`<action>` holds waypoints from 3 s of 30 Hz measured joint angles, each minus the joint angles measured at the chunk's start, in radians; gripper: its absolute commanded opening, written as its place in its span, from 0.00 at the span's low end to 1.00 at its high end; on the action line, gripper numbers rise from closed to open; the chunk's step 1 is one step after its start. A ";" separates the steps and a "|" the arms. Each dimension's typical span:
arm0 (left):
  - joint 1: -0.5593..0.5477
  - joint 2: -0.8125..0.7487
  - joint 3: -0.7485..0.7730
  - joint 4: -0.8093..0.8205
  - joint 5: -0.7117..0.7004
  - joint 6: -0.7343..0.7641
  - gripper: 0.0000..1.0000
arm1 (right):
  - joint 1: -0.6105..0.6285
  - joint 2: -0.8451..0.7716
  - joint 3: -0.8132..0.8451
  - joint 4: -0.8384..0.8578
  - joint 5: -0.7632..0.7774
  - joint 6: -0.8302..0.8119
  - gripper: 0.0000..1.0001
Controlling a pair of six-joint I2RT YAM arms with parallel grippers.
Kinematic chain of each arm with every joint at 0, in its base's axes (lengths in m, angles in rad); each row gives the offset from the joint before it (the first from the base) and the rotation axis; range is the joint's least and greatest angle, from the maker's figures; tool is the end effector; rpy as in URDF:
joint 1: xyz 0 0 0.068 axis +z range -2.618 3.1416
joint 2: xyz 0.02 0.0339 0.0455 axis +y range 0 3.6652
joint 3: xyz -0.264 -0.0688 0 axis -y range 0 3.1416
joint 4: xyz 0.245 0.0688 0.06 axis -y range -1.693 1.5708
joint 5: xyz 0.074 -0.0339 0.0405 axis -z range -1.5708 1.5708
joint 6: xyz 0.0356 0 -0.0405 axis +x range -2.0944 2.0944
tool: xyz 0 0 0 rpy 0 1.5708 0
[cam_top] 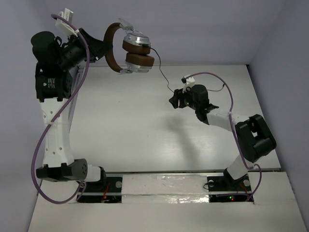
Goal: Wrap the headphones
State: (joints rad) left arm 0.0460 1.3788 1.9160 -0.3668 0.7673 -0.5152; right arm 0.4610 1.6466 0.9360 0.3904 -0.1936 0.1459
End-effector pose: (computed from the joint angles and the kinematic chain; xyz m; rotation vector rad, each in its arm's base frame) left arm 0.2485 -0.0133 0.5665 0.2506 1.4942 -0.9134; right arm 0.3267 0.1699 0.2281 -0.4352 1.8794 0.5935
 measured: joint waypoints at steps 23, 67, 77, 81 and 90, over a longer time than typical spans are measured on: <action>0.013 -0.005 -0.690 0.454 -0.151 -0.342 0.00 | 0.266 -0.101 -0.052 -0.312 0.225 0.239 0.00; -0.433 -0.100 -1.237 0.691 -0.664 -0.254 0.00 | 0.756 0.055 0.735 -1.051 0.689 0.067 0.00; -0.433 -0.110 -1.241 0.647 -0.662 -0.135 0.00 | 0.604 -0.011 0.735 -1.095 0.705 0.020 0.00; -0.433 -0.114 -1.249 0.634 -0.666 -0.102 0.00 | 0.554 -0.058 0.735 -1.100 0.718 0.003 0.00; -0.467 -0.126 -1.252 0.564 -0.665 -0.041 0.00 | 0.494 -0.136 0.732 -1.063 0.790 -0.071 0.00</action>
State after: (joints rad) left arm -0.4213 1.2526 0.6640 0.1974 0.1028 -0.5564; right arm 0.9546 1.5105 1.6684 -0.6724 0.5961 0.0746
